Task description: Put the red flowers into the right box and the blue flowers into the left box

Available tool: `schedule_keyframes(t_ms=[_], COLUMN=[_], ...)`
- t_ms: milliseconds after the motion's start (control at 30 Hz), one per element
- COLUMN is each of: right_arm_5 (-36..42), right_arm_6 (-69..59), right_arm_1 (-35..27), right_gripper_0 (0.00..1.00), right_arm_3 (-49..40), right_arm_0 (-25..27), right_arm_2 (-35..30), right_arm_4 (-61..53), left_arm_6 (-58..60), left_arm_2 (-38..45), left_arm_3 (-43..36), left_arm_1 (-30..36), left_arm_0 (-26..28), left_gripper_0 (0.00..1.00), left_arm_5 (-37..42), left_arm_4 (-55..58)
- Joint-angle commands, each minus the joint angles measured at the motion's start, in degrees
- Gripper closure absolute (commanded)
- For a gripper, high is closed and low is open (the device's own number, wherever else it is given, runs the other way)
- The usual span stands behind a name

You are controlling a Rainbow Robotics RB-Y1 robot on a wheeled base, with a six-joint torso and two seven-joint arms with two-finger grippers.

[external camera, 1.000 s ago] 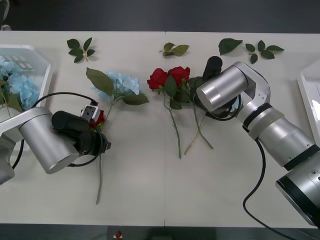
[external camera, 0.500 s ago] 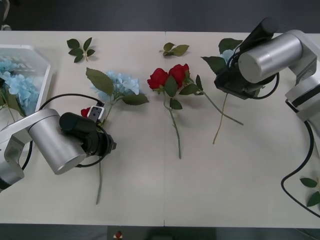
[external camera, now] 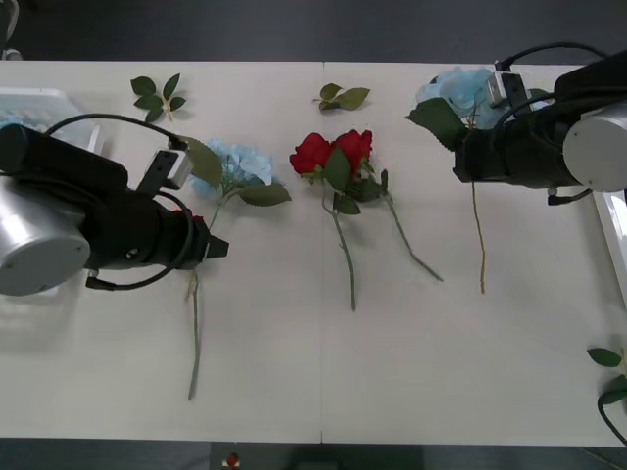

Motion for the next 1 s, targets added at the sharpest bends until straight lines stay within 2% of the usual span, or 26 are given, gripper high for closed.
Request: schedule_keyframes(t_ms=[33, 200, 400, 500, 567, 600, 667, 767, 833, 1000], right_arm_5=[-1.1, -1.0, -1.0, -0.9, 0.3, 0.7, 1.9, 2.1, 2.1, 2.1], right_arm_6=[7.1, 13.7, 19.8, 23.8, 26.7, 27.3, 29.9, 32.6, 35.3, 39.2], right_arm_1=[-0.8, -0.8, -0.6, -0.5, -0.4, -0.3, 0.2, 1.4, 2.7, 5.5], right_gripper_0=[1.0, 1.0, 1.0, 1.0, 1.0, 1.0, 1.0, 1.0, 1.0, 1.0], right_arm_3=[-5.7, -9.6, -13.8, -14.8, -16.0, -16.4, -18.2, -19.8, -21.1, -23.4], right_arm_0=[3.2, 7.4, 11.3, 12.7, 13.7, 13.9, 15.0, 16.5, 17.9, 19.9], right_arm_2=[-3.4, -7.4, -11.7, -14.1, -16.1, -16.6, -18.6, -20.7, -22.1, -23.3], right_arm_4=[-3.8, -9.9, -18.8, -25.7, -30.2, -31.1, -34.7, -39.6, -43.3, -48.3], left_arm_6=[-10.8, -21.9, -40.9, -51.9, -65.5, -69.2, -82.5, -93.3, -97.3, -97.3], left_arm_2=[7.3, 9.9, 9.9, 10.0, 9.9, 9.9, 9.8, 8.8, 7.2, 4.4], left_arm_3=[-1.2, 1.2, 6.2, 11.1, 16.0, 17.2, 22.1, 26.7, 29.6, 33.1], left_arm_1=[1.1, 1.0, 0.5, -0.8, -1.9, -2.0, -3.0, -3.9, -4.0, -4.7], left_arm_0=[2.4, 4.3, 6.4, 6.6, 6.7, 6.8, 7.1, 7.1, 7.1, 7.2], left_gripper_0=[0.0, 0.0, 0.0, 0.0, 0.0, 0.0, 0.0, 0.0, 0.0, 0.0], left_arm_5=[-3.6, -10.4, -21.6, -23.3, -23.2, -23.0, -20.1, -15.5, -12.4, -7.6], left_arm_4=[7.1, 14.7, 26.1, 39.8, 51.6, 54.1, 64.1, 72.7, 78.2, 85.2])
